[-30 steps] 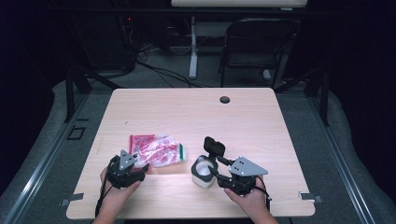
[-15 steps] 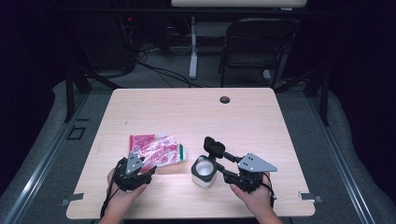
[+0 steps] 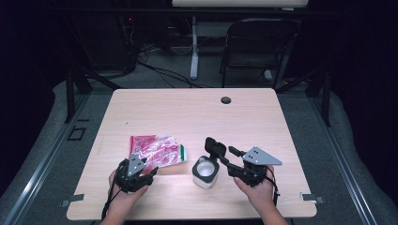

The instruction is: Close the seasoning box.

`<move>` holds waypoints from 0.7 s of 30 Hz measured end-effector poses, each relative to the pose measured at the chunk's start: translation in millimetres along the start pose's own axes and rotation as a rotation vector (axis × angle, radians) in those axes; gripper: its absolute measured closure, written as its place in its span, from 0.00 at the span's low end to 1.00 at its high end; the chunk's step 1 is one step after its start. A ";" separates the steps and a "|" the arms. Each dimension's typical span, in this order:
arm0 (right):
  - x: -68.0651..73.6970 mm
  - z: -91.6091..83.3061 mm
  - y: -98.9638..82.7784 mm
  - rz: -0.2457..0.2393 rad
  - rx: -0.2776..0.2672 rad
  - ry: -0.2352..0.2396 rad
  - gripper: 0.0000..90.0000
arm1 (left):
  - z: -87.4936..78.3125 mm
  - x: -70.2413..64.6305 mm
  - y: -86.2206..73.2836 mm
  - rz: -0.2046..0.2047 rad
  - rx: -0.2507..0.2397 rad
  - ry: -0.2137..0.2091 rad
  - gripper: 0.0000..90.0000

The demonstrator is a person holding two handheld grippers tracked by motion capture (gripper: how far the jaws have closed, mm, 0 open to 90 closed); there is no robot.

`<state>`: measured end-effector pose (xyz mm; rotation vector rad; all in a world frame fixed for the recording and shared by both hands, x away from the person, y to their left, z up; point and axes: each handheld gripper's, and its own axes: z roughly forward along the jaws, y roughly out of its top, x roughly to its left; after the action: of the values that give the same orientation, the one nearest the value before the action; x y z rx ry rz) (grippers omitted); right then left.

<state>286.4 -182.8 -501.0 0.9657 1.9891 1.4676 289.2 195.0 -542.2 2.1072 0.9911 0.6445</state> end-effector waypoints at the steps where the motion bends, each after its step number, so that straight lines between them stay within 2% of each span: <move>1: -0.6 0.9 0.3 0.002 0.002 -0.002 0.58 | -0.3 0.6 -0.4 0.000 0.000 0.001 0.50; 10: -3.4 8.6 3.0 0.024 0.003 0.020 0.60 | -2.9 2.1 -3.0 -0.012 0.000 0.009 0.50; 17: -2.0 10.9 6.6 0.019 -0.001 0.037 0.61 | -6.0 6.0 -5.9 -0.023 0.000 0.021 0.50; 21: -1.3 12.8 7.1 0.014 0.000 0.028 0.64 | -8.6 7.9 -6.4 -0.033 -0.004 0.026 0.50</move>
<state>298.4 -174.8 -498.2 0.9664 2.0059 1.4965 285.2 207.5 -540.6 2.0791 1.0359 0.6580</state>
